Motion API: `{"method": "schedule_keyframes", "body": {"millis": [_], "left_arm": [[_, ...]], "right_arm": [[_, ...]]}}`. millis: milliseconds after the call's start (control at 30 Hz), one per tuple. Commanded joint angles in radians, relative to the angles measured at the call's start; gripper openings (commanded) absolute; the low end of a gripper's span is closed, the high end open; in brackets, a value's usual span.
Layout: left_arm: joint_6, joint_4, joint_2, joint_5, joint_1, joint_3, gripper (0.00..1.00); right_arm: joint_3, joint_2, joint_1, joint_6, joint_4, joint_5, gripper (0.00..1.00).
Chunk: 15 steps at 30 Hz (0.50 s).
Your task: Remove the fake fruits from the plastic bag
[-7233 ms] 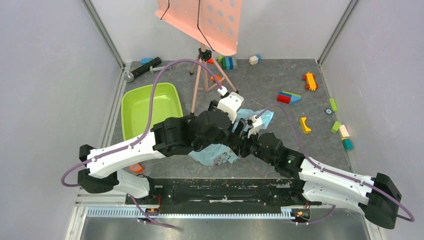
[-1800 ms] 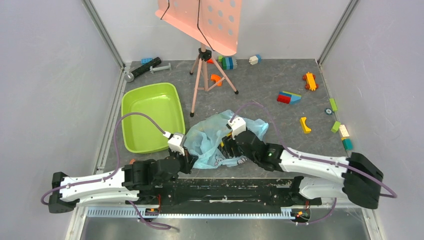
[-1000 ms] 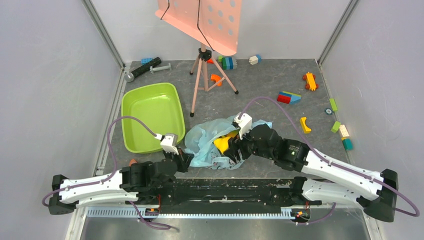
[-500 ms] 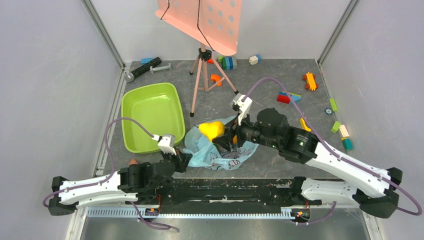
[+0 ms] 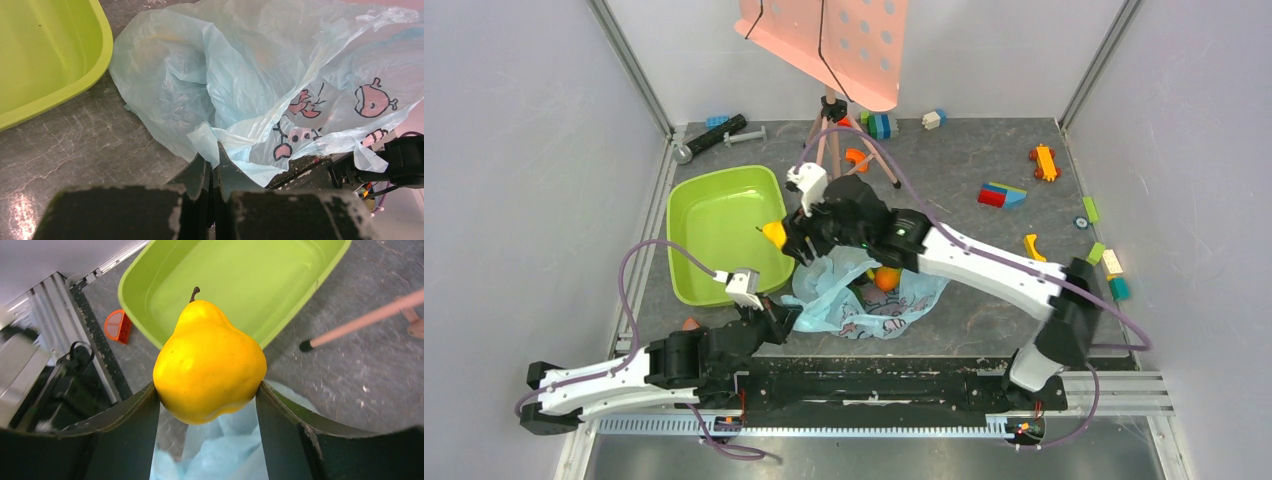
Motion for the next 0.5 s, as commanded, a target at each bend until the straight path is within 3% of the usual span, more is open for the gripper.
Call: {"method": "schedule_keyframes", "body": {"millis": [0, 267, 467], "left_arm": [[-0.001, -0.038, -0.011, -0.041, -0.005, 0.013, 0.02], [0.022, -0.039, 0.003, -0.034, -0.005, 0.036, 0.02], [0.039, -0.044, 0.000, -0.037, -0.005, 0.048, 0.02]], "right_arm": [[0.172, 0.154, -0.037, -0.071, 0.066, -0.094, 0.45], [0.425, 0.453, -0.065, -0.227, 0.044, -0.302, 0.45], [0.464, 0.560, -0.065, -0.287, 0.072, -0.347, 0.48]]}}
